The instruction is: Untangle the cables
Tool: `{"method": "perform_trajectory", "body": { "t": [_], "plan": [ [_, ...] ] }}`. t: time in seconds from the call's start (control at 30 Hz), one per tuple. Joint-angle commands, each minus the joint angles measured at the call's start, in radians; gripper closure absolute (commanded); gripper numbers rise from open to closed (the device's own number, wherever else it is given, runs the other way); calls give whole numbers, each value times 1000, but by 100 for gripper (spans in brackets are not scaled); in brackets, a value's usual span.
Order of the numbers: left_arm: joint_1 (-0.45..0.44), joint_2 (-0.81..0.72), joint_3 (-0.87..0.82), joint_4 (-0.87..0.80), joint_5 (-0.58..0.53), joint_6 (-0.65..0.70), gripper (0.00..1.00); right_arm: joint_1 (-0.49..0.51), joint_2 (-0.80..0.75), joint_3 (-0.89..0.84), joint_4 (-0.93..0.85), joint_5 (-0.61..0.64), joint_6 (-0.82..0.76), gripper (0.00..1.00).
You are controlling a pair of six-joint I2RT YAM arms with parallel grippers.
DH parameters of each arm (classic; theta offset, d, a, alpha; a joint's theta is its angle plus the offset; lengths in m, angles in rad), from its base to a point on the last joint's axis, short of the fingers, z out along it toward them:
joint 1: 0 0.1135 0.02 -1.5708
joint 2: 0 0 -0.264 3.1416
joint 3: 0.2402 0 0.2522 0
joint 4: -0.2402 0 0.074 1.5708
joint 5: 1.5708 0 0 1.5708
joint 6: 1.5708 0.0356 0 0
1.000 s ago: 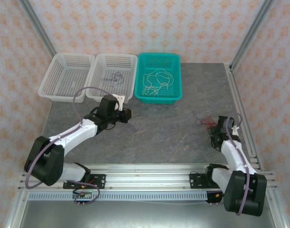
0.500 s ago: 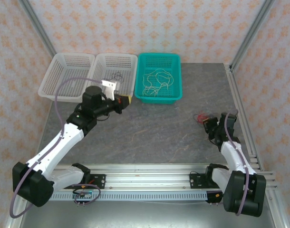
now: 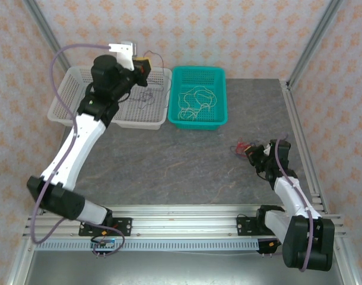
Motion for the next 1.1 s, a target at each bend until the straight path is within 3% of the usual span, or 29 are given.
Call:
{"method": "perform_trajectory", "body": {
  "t": [0.0, 0.17, 0.37, 0.43, 0.5, 0.57, 0.63, 0.77, 0.93, 1.07],
  "plan": [
    [45, 95, 87, -61, -59, 51, 100, 6, -51, 8, -14, -20, -32, 100],
    [107, 286, 223, -109, -6, 7, 100, 6, -81, -4, -22, -18, -30, 100],
    [163, 489, 268, -128, 7, -86, 98, 6, -82, -1, -18, -25, -23, 100],
    [185, 531, 268, -134, 3, -115, 72, 6, -83, 1, -21, -29, -24, 100],
    [197, 535, 255, -142, -3, -133, 52, 6, -84, 3, -23, -32, -29, 100],
    [198, 493, 197, -99, -2, -144, 40, 7, -82, 6, -22, -35, -34, 100],
    [197, 427, 117, -32, 19, -177, 35, 8, -77, 6, -13, -42, -39, 100],
    [178, 254, -29, 95, 57, -232, 32, 11, -38, 21, 4, -78, -59, 100],
    [80, 45, -201, 169, 58, -214, 30, 26, 28, 62, 16, -148, -89, 100],
    [-28, -80, -289, 91, 80, -127, 28, 54, 57, 99, 63, -223, -72, 100]
  ]
}}
